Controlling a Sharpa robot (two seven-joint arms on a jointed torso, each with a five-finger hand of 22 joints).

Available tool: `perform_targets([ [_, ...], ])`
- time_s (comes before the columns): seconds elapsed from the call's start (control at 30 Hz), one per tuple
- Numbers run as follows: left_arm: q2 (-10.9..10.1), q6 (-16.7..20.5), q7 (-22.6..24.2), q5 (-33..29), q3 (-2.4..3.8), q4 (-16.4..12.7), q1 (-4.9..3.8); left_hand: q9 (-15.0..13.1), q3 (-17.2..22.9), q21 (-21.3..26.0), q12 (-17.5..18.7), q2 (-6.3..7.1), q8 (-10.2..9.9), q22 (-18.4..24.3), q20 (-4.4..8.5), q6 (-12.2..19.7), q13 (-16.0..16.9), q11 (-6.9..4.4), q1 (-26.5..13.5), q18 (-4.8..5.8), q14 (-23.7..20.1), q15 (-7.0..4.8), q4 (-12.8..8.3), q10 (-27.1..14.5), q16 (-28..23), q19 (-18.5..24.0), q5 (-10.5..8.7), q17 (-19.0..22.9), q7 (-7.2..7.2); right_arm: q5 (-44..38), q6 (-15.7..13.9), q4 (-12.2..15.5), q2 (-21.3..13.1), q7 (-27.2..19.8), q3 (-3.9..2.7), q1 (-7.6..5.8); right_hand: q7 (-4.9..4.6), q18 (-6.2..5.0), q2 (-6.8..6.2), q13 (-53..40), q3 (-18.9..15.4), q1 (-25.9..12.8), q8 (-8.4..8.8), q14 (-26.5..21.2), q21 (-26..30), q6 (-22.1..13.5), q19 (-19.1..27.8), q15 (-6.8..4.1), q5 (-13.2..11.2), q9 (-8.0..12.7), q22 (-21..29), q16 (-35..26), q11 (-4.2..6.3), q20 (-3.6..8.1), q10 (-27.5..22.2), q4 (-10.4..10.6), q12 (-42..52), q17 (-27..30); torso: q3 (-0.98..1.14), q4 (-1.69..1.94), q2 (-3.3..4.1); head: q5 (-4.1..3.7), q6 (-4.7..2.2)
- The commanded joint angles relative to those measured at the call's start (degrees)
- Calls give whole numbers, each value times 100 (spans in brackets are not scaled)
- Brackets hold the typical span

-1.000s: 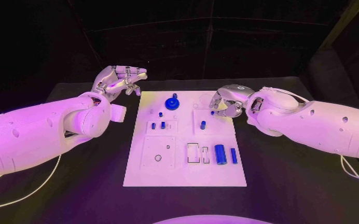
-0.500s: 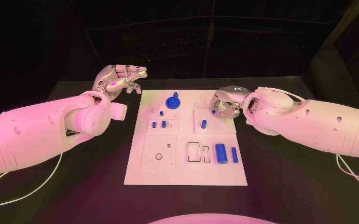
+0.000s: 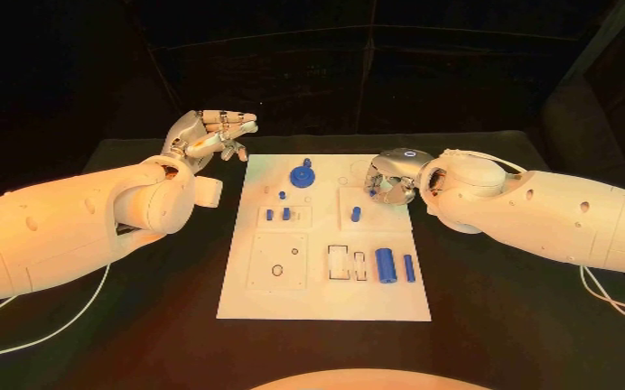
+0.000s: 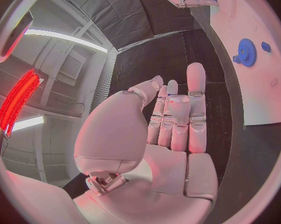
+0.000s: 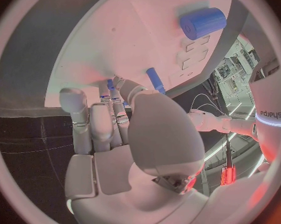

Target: Assemble the parts on the task board

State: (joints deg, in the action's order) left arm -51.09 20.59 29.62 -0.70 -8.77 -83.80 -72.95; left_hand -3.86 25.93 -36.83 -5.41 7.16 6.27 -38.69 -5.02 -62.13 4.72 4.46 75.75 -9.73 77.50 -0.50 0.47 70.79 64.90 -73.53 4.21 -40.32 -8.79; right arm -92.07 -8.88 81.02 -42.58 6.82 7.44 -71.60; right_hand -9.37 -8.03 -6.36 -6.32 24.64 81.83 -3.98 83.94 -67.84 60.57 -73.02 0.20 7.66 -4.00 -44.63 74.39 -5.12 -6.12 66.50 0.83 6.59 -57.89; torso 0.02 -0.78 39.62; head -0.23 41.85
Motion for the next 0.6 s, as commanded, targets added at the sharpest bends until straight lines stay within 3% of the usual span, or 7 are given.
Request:
perform_targets([
  [0.03, -9, -24, 62, -29, 3, -23, -6, 6, -13, 27, 19, -40, -31, 6, -28, 24, -6, 16, 0, -70, -24, 16, -2, -16, -8, 28, 30, -11, -16, -213, 155, 5, 17, 163, 20, 24, 16, 27, 52, 22, 149, 85, -38, 136, -64, 102, -60, -35, -136, -12, -76, 85, 16, 19, 117, -51, -2, -91, 2, -4, -2, 3, 10],
  [0.23, -16, -48, 69, -28, 3, -41, -6, 6, -11, 30, 20, -44, -34, 8, -29, 29, -7, 18, 6, -70, -23, 17, -6, -22, -7, 26, 31, -11, -18, -455, -67, 32, 30, 351, 20, 36, 81, 55, 154, 29, 443, 169, -107, 155, -186, 331, -133, -88, -330, -45, -266, 185, 90, 69, 361, -189, 78, -233, 3, -3, -4, -4, 24],
  [0.6, -27, -49, 84, -27, 3, -56, -6, 6, -8, 35, 22, -49, -36, 12, -31, 34, -8, 20, 18, -70, -21, 20, -13, -30, -3, 22, 32, -16, -20, -740, -296, 106, 37, 522, 20, 54, 108, 83, 126, 50, 602, 116, -110, 161, -290, 432, -192, -113, -376, -51, -435, 243, 120, 104, 455, -285, 79, -311, 3, -6, -6, -41, 37],
])
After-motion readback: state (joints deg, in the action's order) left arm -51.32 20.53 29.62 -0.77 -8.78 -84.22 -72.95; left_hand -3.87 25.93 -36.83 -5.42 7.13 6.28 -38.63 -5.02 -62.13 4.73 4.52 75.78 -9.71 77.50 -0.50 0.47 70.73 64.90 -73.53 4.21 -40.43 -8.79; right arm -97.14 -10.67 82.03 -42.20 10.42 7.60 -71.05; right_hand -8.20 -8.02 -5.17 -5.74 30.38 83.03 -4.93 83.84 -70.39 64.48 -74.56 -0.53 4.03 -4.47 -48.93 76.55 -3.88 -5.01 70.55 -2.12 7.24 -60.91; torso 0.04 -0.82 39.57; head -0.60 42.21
